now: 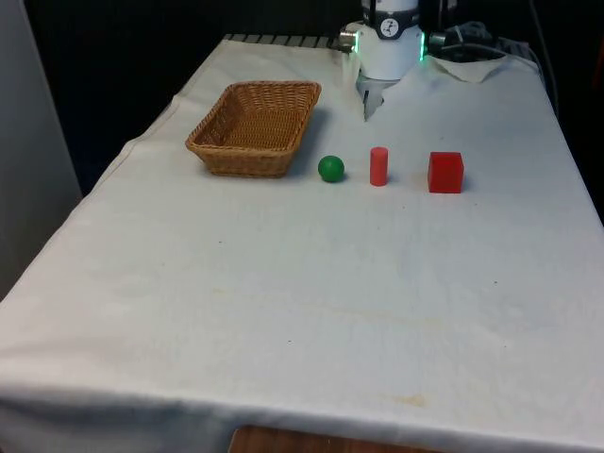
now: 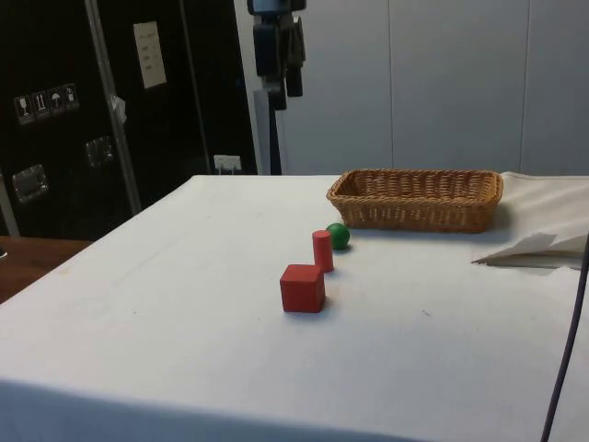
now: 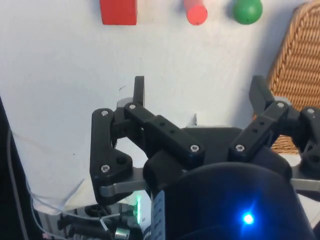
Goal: Pick up the object to the left of the cylinder and place it into the basket.
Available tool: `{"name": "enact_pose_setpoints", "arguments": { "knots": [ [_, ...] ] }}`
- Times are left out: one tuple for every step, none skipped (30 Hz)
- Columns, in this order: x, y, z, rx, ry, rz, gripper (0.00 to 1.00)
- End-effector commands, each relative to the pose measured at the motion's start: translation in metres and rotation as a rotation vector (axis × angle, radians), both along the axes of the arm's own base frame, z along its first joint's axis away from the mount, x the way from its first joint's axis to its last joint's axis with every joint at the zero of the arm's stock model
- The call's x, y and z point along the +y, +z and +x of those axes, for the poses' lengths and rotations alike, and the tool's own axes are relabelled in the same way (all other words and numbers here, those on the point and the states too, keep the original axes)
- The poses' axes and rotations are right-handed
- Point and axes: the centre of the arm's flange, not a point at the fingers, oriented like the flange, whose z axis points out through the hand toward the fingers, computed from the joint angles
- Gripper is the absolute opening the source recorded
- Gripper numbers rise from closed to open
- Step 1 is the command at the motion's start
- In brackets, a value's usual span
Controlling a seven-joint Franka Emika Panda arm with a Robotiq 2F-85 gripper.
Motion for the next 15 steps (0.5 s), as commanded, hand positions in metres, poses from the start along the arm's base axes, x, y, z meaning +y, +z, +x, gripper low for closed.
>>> {"name": "enact_pose_setpoints", "arguments": {
  "knots": [
    [0.004, -0.004, 0.0, -0.008, -0.004, -0.005, 1.0],
    [0.006, -0.007, 0.0, -0.007, -0.004, -0.006, 1.0],
    [0.004, -0.005, 0.0, 0.001, 0.0, -0.004, 1.0],
    [0.009, -0.009, 0.0, -0.008, -0.004, -0.007, 1.0],
    [0.01, -0.011, 0.0, -0.008, -0.004, -0.007, 1.0],
    [0.014, -0.016, -0.001, -0.009, -0.003, -0.01, 1.0],
    [0.016, -0.018, -0.001, -0.008, -0.003, -0.01, 1.0],
    [0.018, -0.02, -0.001, -0.01, -0.003, -0.011, 1.0],
    [0.02, -0.023, -0.001, -0.009, -0.003, -0.012, 1.0],
    [0.022, -0.025, -0.001, -0.008, -0.001, -0.013, 1.0],
    [0.02, -0.023, -0.001, -0.002, 0.003, -0.014, 1.0],
    [0.022, -0.026, -0.001, -0.002, 0.003, -0.015, 1.0],
    [0.026, -0.03, -0.001, -0.01, -0.001, -0.016, 1.0],
    [0.028, -0.033, -0.002, -0.009, -0.001, -0.017, 1.0],
    [0.032, -0.038, -0.002, -0.011, 0.0, -0.019, 1.0]
  ]
}}
